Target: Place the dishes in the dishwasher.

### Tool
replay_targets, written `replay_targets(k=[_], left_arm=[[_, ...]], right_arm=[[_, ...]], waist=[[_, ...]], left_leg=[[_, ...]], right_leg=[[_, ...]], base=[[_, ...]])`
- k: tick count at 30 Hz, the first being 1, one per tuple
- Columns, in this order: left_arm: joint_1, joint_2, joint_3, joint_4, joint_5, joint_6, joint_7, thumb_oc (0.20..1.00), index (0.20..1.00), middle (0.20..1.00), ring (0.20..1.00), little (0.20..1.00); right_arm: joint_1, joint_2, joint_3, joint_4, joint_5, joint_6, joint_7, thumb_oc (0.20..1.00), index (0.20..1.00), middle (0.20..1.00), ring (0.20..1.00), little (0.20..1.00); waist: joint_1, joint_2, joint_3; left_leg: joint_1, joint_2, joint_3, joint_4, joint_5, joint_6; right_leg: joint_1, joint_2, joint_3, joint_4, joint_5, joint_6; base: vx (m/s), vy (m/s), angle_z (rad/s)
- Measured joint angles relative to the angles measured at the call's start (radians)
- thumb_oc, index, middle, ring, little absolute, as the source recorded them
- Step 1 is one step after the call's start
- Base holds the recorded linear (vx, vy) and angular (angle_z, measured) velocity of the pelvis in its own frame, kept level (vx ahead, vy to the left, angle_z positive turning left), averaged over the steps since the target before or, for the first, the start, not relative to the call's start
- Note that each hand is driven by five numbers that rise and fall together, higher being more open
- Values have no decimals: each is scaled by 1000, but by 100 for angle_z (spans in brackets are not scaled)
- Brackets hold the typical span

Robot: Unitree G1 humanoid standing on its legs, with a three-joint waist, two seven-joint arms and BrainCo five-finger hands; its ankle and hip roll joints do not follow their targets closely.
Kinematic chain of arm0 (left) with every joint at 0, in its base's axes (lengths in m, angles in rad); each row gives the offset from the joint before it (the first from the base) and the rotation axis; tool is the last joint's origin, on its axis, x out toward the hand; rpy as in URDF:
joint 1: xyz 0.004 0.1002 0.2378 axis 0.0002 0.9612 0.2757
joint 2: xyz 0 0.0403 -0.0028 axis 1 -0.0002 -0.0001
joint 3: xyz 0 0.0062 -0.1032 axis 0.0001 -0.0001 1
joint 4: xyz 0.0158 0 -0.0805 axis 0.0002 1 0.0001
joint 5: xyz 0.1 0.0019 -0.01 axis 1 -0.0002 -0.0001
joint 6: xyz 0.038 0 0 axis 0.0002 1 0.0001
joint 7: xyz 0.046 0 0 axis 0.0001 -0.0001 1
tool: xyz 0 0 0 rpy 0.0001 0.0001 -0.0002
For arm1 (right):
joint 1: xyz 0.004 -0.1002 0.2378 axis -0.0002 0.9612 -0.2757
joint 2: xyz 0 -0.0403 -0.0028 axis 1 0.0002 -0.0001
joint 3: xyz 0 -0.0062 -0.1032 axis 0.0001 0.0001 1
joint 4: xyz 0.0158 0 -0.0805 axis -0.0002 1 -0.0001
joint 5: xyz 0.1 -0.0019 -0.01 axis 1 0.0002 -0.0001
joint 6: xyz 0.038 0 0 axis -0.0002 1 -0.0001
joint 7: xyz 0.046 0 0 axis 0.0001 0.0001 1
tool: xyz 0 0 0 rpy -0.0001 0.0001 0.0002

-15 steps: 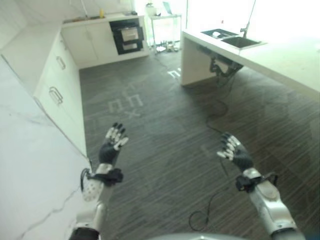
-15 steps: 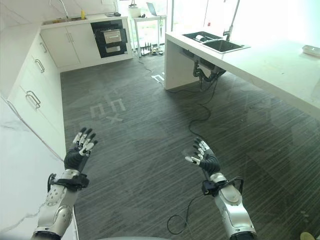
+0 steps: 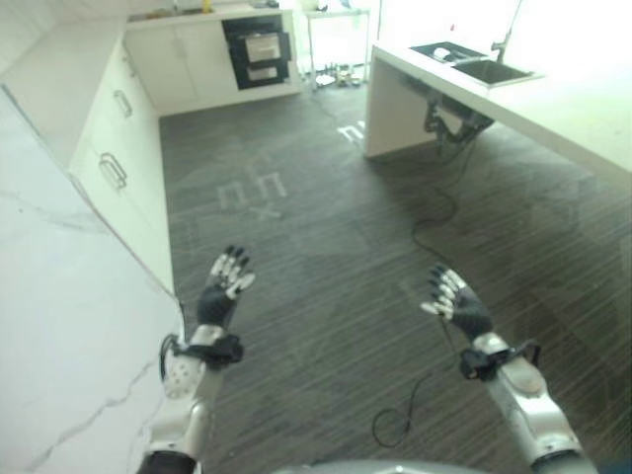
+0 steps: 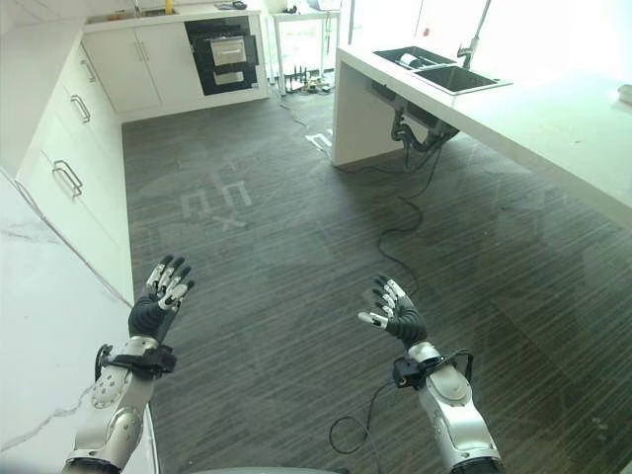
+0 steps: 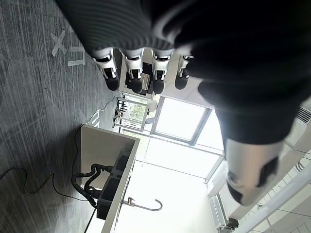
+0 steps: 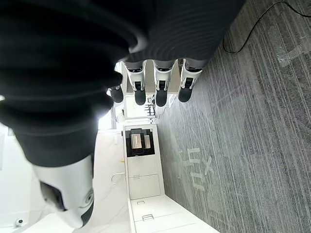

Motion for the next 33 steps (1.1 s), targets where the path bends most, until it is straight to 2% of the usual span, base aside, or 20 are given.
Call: replay_targets(k=[5,7,8,10,11,14,15,17,19,20,21,23,24,25,28,29,30,31,32,33], left_arm=[[-6,0,-9,3,0,1,-2,1000,1000,1000,1000,1000],[-19,2,-24,17,0,1,-3,1000,1000,1000,1000,1000],[-38,4,-37,33,0,2,-5,1000,1000,1000,1000,1000],[-45,22,-37,38,0,8,-4,1000,1000,1000,1000,1000],[-46,27,-33,39,0,10,-3,1000,1000,1000,1000,1000],[-59,37,-21,40,-1,19,-2,1000,1000,1000,1000,1000],[-61,35,-22,41,-1,27,-1,1000,1000,1000,1000,1000],[-69,33,-40,68,-1,31,-2,1000,1000,1000,1000,1000],[-69,26,-47,121,-1,40,-3,1000,1000,1000,1000,1000],[-52,24,-46,109,-1,40,-8,1000,1000,1000,1000,1000],[-20,16,-46,85,0,39,-16,1000,1000,1000,1000,1000],[-1,17,-46,72,0,42,-20,1000,1000,1000,1000,1000],[-2,6,-53,73,-1,58,-24,1000,1000,1000,1000,1000],[-8,6,-68,71,-1,63,-25,1000,1000,1000,1000,1000],[-12,6,-73,30,-1,72,-25,1000,1000,1000,1000,1000],[-12,9,-73,5,-7,71,-24,1000,1000,1000,1000,1000],[-9,12,-70,0,-19,71,-23,1000,1000,1000,1000,1000],[-4,1,-70,-2,-38,67,-22,1000,1000,1000,1000,1000],[-6,2,-78,-20,-38,66,-25,1000,1000,1000,1000,1000],[-3,7,-71,-15,-38,65,-27,1000,1000,1000,1000,1000]], right_arm=[[-3,7,0,0,18,0,-1,1000,1000,1000,1000,1000],[-5,6,0,-1,18,-1,-1,1000,1000,1000,1000,1000],[-10,4,1,-3,18,-3,-1,1000,1000,1000,1000,1000],[-6,4,17,-6,17,-2,1,1000,1000,1000,1000,1000],[-7,3,20,-9,17,-2,2,1000,1000,1000,1000,1000],[13,3,18,-50,18,-2,2,1000,1000,1000,1000,1000],[19,4,19,-52,18,-3,1,1000,1000,1000,1000,1000],[19,4,19,-51,18,-4,-1,1000,1000,1000,1000,1000],[41,4,19,-50,18,-6,1,1000,1000,1000,1000,1000],[67,10,16,-50,19,-17,4,1000,1000,1000,1000,1000],[123,5,16,-52,18,-25,10,1000,1000,1000,1000,1000],[120,4,16,-54,19,-25,7,1000,1000,1000,1000,1000],[90,-18,16,-56,19,-21,-1,1000,1000,1000,1000,1000],[56,-30,17,-56,19,-14,-1,1000,1000,1000,1000,1000],[-13,-53,7,-57,19,-11,0,1000,1000,1000,1000,1000],[-18,-55,-7,-57,19,-11,1,1000,1000,1000,1000,1000],[-14,-57,-6,-57,19,-11,2,1000,1000,1000,1000,1000],[9,-63,-10,-56,23,-12,11,1000,1000,1000,1000,1000],[13,-58,-26,-56,24,-9,26,1000,1000,1000,1000,1000],[12,-50,-26,-55,30,-10,33,1000,1000,1000,1000,1000]], waist=[[-3,9,31],[-5,37,58],[-3,56,83],[-7,45,104],[-6,39,106],[-8,26,100],[-16,25,101],[-47,25,101],[-77,14,112],[-84,14,112],[-87,3,111],[-87,-4,98],[-94,46,92],[-95,68,90],[-105,73,82],[-106,64,72],[-106,49,56],[-102,29,22],[-74,-18,31],[-57,-61,54]], left_leg=[[3,-7,0,0,-19,25],[4,5,3,1,-16,39],[2,14,7,7,-13,49],[8,-4,15,28,-26,73],[16,-16,20,26,-27,75],[21,-31,19,25,-27,68],[20,-37,15,27,-34,68],[23,-41,-5,34,-49,72],[97,-58,-23,62,-121,65],[121,-60,-38,74,-148,60],[167,-57,-63,104,-202,58],[211,-47,-84,109,-249,28],[239,12,-90,114,-275,-9],[245,45,-80,137,-260,-35],[248,98,-46,231,-198,-122],[200,112,-33,372,-178,-153],[129,128,-24,536,-121,-204],[-80,140,-37,879,125,-237],[-390,120,-23,1242,133,-162],[-472,103,10,1250,78,-88]], right_leg=[[-26,-14,-4,71,-15,26],[-109,-18,-29,239,-28,44],[-194,-35,-67,407,-29,47],[-304,-96,-89,614,-49,52],[-322,-118,-90,635,-69,52],[-304,-131,-89,409,-86,65],[-304,-130,-83,310,-69,92],[-332,-131,-67,158,26,133],[-367,-139,-17,-7,144,155],[-365,-142,-19,-7,141,155],[-355,-141,0,85,121,127],[-352,-127,-8,180,102,107],[-332,-72,-25,207,138,15],[-316,-42,-43,229,120,-40],[-246,8,-60,226,42,-71],[-210,30,-56,204,7,-79],[-173,41,-50,177,0,-96],[-145,64,-30,150,-37,-145],[-134,50,11,149,-65,-188],[-107,35,29,139,-50,-155]], base=[[-17,159,0],[-28,198,-4],[28,136,-5],[128,6,-9],[200,-102,-13],[281,-170,-3],[316,-183,12],[409,-231,21],[666,-371,23],[799,-465,52],[495,-307,53],[571,-385,35],[485,-345,26],[335,-253,22],[321,-309,-5],[312,-382,-19],[356,-454,-28],[412,-408,-56],[331,-233,-70],[287,-41,-96]])
